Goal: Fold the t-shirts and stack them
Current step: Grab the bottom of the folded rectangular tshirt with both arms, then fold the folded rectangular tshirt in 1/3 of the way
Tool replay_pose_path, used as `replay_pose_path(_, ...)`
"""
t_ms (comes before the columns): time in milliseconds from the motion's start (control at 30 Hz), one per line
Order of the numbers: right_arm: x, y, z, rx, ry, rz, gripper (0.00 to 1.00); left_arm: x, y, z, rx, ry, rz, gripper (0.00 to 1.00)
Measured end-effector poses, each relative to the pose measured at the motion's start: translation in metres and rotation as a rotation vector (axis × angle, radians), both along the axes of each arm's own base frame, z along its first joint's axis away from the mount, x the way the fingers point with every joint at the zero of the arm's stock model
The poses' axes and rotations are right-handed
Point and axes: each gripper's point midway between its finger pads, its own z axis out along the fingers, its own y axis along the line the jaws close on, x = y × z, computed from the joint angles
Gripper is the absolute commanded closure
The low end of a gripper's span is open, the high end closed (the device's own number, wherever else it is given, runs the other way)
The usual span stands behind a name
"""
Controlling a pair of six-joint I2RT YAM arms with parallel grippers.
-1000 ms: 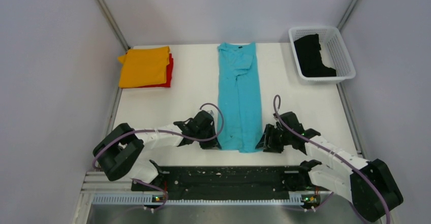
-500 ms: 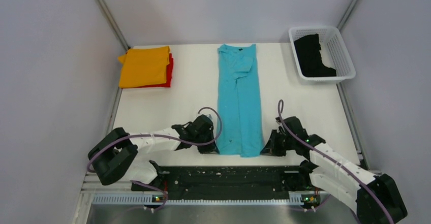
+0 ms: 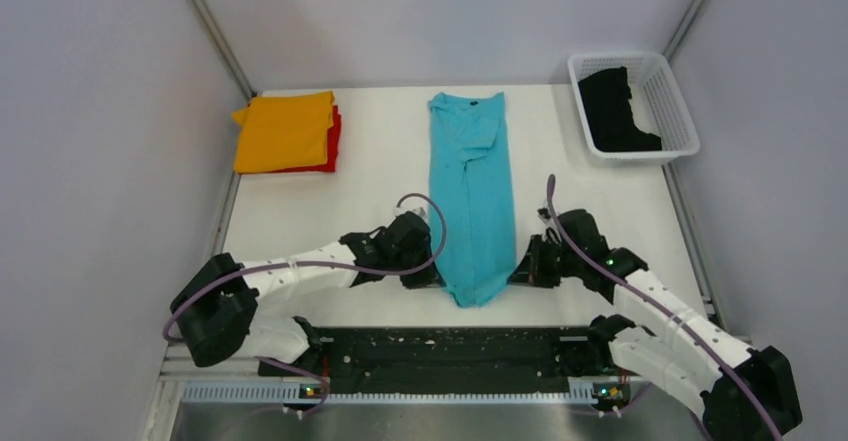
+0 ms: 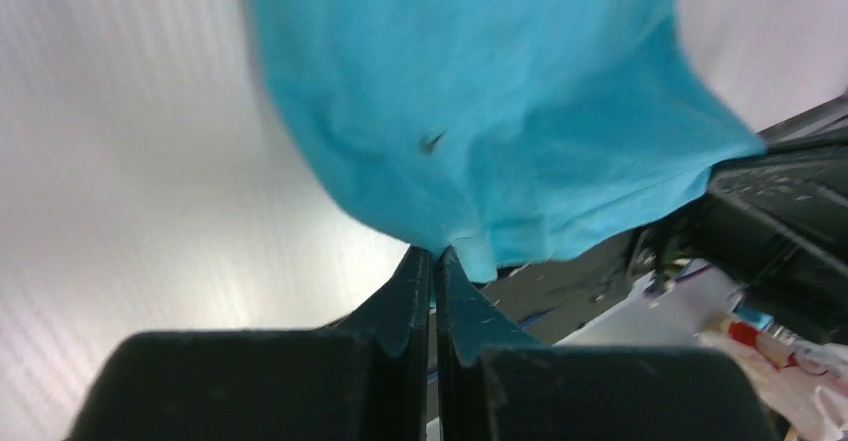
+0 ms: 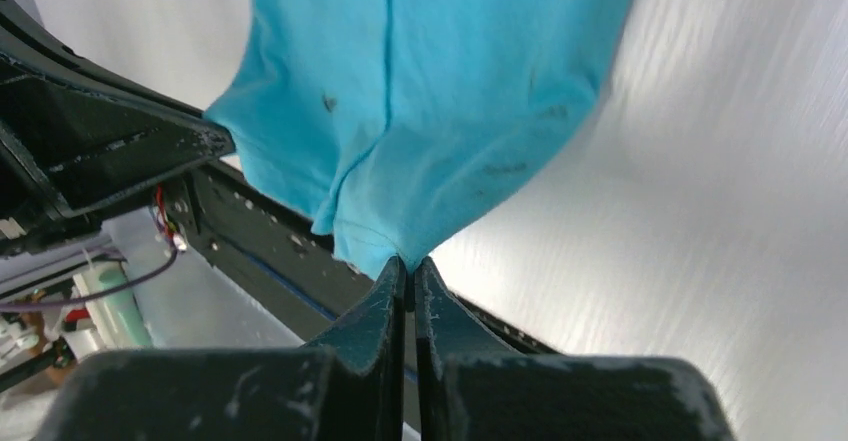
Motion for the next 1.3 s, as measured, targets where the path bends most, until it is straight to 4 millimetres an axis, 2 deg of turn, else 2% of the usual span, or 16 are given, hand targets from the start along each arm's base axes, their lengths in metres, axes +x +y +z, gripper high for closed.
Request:
replay_pose_path(133, 0.038, 0.007, 0.026, -0.018, -0.107, -0.034, 1.00, 0.043, -0.022, 0.027, -0.040, -0.070, 0.034, 1.00)
replay_pose_path(233, 0.067, 0.010, 0.040, -0.036, -0.180, -0.075, 1.00, 0.082, -0.026, 0.043, -0.052, -0.119, 0.065, 1.00)
replay_pose_path(500, 0.138, 0.013, 0.055, -0.072, -0.264, -0.182, 1.00, 0.173, -0.003, 0.069, -0.016, -0.224, 0.144, 1.00)
replay_pose_path(700, 0.191, 0.003, 0.062, -0.090, -0.304, -0.257, 1.00, 0.233, 0.004, 0.081, 0.021, -0.296, 0.146, 1.00)
replay_pose_path(833, 0.212, 0.002, 0.065, -0.101, -0.328, -0.268, 1.00, 0.253, 0.007, 0.072, 0.034, -0.296, 0.128, 1.00)
replay_pose_path(967, 0.229, 0.005, 0.064, -0.108, -0.336, -0.266, 1.00, 0.260, 0.010, 0.056, 0.045, -0.269, 0.102, 1.00)
replay_pose_path(1300, 0.244, -0.001, 0.041, -0.159, -0.301, -0.277, 1.00, 0.275, 0.006, 0.036, 0.035, -0.238, 0.063, 1.00)
